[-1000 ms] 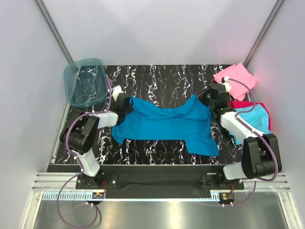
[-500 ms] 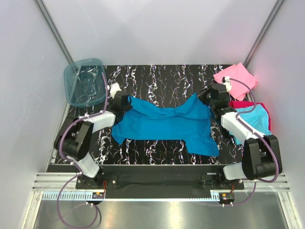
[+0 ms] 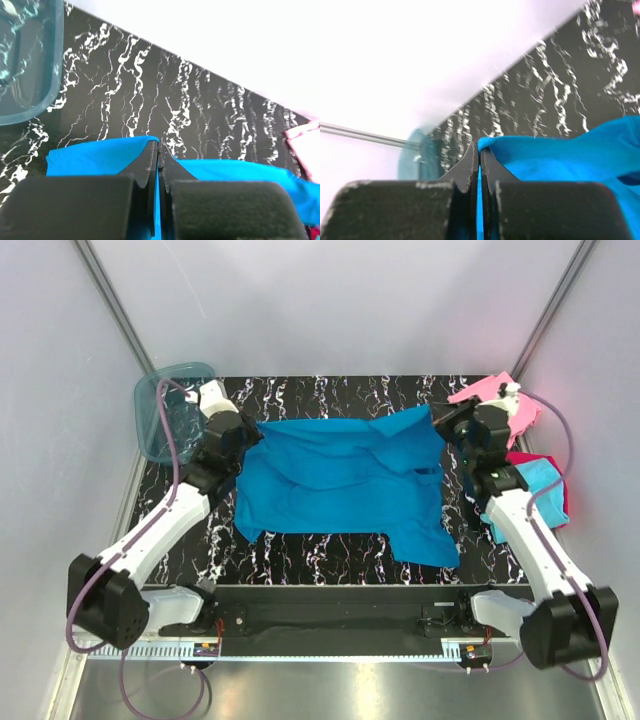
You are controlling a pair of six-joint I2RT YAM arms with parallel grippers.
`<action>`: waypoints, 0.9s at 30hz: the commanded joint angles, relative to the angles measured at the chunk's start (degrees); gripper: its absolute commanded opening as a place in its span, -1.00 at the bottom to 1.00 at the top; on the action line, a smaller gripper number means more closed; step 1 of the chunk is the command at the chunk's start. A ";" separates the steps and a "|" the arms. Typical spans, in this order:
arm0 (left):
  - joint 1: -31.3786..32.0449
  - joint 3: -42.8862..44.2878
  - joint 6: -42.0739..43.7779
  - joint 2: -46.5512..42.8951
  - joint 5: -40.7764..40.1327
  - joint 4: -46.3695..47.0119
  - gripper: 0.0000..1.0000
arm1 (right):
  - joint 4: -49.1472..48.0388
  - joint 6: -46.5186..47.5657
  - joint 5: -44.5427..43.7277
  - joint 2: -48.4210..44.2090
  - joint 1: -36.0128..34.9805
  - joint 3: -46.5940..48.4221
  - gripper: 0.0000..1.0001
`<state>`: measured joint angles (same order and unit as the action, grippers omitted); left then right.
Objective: Fold and stack the t-shirts
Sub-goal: Flatten the tshirt out
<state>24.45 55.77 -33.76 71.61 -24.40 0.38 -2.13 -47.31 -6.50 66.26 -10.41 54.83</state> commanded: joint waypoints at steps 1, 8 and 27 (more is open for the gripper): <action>1.48 -0.48 1.68 -5.68 -3.01 -3.01 -1.00 | 4.15 1.08 -1.94 -5.87 0.31 2.48 -1.00; 7.79 -3.12 1.50 -16.67 -7.06 -8.28 -1.00 | 9.59 2.39 -1.32 -16.06 0.13 1.95 -1.00; 24.07 12.35 16.00 -37.23 -1.71 -17.07 -1.00 | 20.40 10.92 6.33 -34.96 0.22 17.15 -1.00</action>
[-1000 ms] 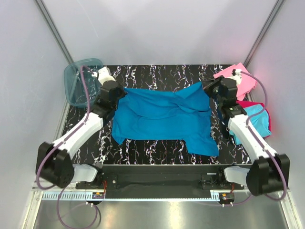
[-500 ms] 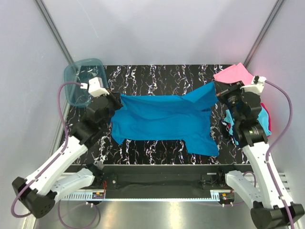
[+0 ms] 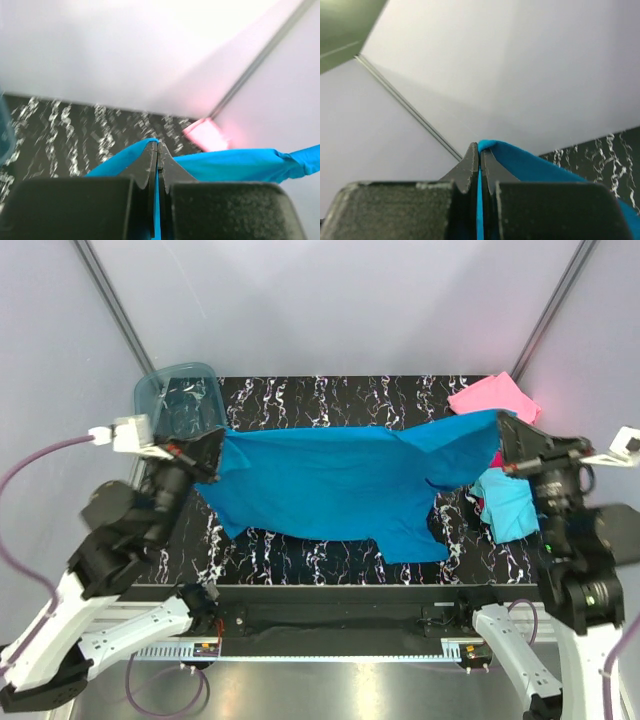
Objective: Fold and stack the t-shirts
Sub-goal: Flatten the tshirt out
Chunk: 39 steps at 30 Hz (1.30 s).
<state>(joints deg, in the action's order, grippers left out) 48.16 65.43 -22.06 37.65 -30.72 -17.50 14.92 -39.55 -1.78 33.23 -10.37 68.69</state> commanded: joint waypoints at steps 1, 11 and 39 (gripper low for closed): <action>0.44 2.69 4.31 -4.24 4.79 0.01 -1.00 | 5.63 3.86 1.61 -2.73 0.18 3.82 -1.00; 0.35 8.92 5.02 -8.03 10.59 -5.70 -1.00 | 13.29 6.59 1.69 -4.06 0.18 18.84 -1.00; -24.82 8.41 9.08 18.50 9.78 2.90 -1.00 | 4.44 8.97 -7.27 31.53 0.26 21.34 -1.00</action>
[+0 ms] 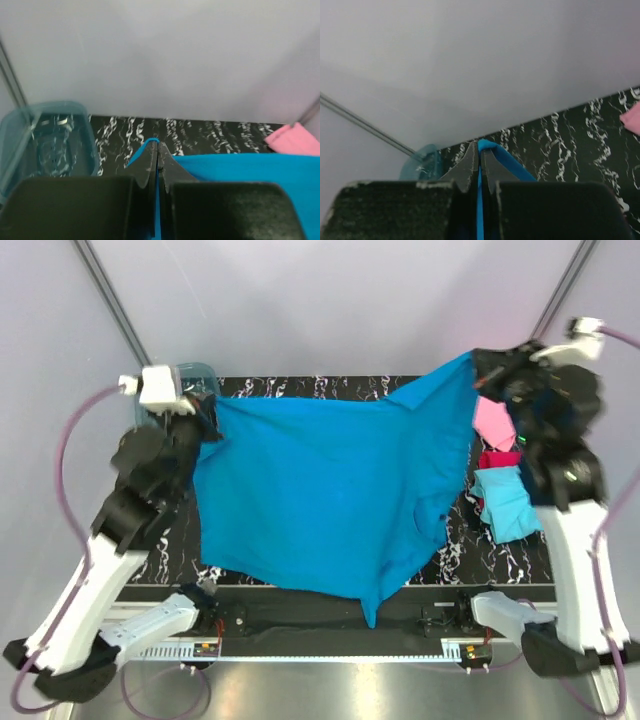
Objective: Fold and stack the t-shirts
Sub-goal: Flatten the tshirt out
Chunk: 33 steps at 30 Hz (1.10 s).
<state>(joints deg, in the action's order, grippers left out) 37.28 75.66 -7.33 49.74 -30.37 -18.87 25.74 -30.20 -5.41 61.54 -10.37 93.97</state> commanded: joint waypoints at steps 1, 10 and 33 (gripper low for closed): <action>-15.55 -2.61 -7.94 8.17 11.19 6.28 -1.00 | -7.10 -1.00 -3.99 5.59 0.35 -5.28 -1.00; -19.61 -4.73 -8.32 29.70 12.53 15.61 -1.00 | -17.99 -2.67 -3.99 17.99 2.37 -17.68 -1.00; -20.58 27.68 -3.04 68.12 5.50 14.13 -0.99 | -30.39 -4.43 7.34 54.03 7.11 -2.41 -1.00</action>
<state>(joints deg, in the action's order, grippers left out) 17.37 98.54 -11.38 115.74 -22.81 -6.98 -0.89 -34.39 -0.75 114.24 -4.32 85.52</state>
